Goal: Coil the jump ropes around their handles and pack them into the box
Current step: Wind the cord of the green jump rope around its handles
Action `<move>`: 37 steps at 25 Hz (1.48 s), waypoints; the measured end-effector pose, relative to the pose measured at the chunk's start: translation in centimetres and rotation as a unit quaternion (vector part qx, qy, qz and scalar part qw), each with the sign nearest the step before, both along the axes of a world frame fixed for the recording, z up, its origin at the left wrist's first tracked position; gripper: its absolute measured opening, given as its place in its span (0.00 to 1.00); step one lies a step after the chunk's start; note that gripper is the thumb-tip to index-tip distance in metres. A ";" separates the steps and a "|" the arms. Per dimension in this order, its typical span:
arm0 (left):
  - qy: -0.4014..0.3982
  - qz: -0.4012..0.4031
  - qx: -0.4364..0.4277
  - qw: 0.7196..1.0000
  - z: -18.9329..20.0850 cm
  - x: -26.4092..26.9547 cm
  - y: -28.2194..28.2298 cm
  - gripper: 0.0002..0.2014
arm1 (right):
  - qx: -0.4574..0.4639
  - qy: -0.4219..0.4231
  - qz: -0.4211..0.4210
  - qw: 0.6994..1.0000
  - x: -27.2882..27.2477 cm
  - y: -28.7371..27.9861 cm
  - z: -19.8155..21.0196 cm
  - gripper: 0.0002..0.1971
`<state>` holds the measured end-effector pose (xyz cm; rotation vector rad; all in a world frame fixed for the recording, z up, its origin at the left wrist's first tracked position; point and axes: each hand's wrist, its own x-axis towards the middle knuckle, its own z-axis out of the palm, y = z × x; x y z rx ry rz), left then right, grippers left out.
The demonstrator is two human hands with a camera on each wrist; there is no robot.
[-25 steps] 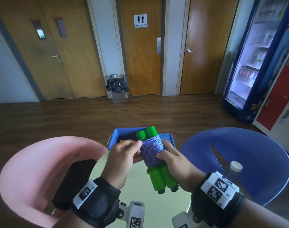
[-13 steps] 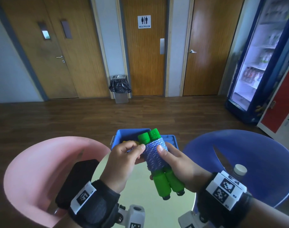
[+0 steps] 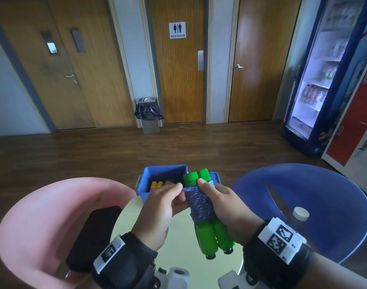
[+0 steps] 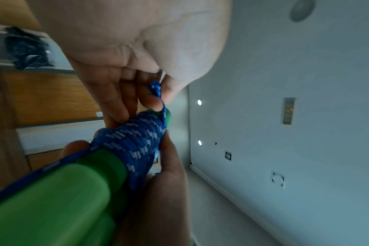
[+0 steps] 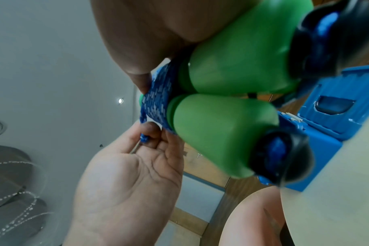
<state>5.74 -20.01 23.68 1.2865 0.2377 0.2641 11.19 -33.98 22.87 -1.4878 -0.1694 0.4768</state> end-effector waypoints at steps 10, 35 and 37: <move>0.059 -0.057 -0.048 0.995 0.4 -0.2 0.4 0.14 | -0.037 -0.061 0.001 0.997 -0.5 -1.3 0.6 0.30; -0.072 -0.077 0.023 0.994 0.9 -0.7 -1.0 0.06 | 0.071 0.038 0.129 0.988 -1.1 -1.0 1.0 0.36; -0.073 -0.055 0.078 0.993 0.6 -0.5 -1.2 0.09 | 0.089 0.040 0.103 0.990 -1.0 -0.9 1.0 0.32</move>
